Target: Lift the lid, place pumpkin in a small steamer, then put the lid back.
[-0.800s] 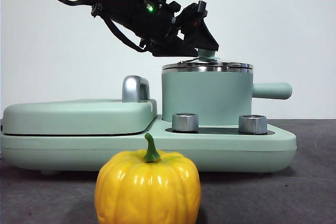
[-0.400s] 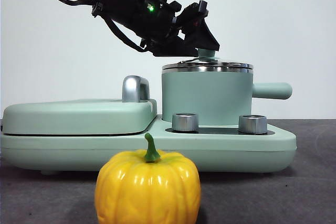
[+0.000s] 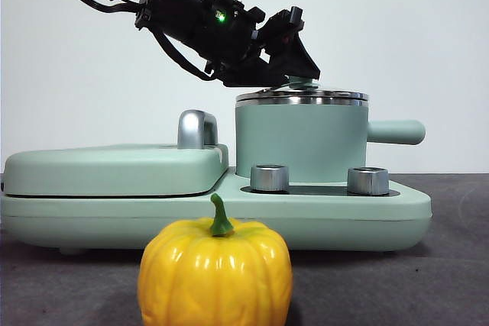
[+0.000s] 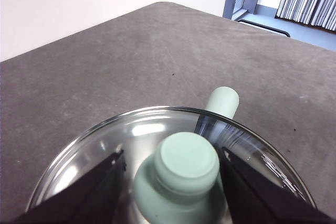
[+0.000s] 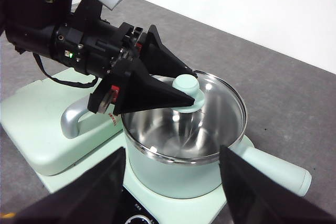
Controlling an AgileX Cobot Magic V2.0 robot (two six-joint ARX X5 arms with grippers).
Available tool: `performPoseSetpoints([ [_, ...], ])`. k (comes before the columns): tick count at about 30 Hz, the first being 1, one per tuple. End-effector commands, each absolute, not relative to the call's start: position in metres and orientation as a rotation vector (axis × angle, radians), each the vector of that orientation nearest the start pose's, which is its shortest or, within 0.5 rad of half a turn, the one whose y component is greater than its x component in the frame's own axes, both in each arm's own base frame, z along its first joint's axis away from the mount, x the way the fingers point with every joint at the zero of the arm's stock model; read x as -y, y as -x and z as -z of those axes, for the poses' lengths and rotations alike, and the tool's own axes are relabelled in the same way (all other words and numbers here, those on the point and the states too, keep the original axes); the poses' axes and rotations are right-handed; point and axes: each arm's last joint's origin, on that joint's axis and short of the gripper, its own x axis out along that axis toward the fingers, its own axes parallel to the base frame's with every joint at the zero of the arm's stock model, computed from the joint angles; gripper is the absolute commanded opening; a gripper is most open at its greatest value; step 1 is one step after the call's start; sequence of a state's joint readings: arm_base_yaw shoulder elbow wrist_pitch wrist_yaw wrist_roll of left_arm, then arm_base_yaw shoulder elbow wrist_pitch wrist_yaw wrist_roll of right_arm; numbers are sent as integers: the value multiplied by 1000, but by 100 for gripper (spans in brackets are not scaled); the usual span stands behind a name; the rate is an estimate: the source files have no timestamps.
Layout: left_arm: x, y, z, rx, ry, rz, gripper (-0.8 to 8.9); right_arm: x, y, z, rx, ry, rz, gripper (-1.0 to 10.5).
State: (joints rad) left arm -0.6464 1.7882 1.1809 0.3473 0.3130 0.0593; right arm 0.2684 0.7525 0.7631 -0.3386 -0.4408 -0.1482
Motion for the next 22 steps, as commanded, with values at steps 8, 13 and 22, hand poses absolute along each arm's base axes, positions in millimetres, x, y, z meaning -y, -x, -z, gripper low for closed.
performPoseSetpoints([
  [8, 258, -320, -246, -218, -105, 974, 7, -55, -152, -322, -262, 105, -724, 281],
  [13, 259, -319, -246, -217, -106, 977, 7, -55, -152, -322, -262, 105, -724, 281],
  [22, 256, -316, -258, -160, -143, 976, 7, -55, -152, -323, -262, 105, -724, 281],
])
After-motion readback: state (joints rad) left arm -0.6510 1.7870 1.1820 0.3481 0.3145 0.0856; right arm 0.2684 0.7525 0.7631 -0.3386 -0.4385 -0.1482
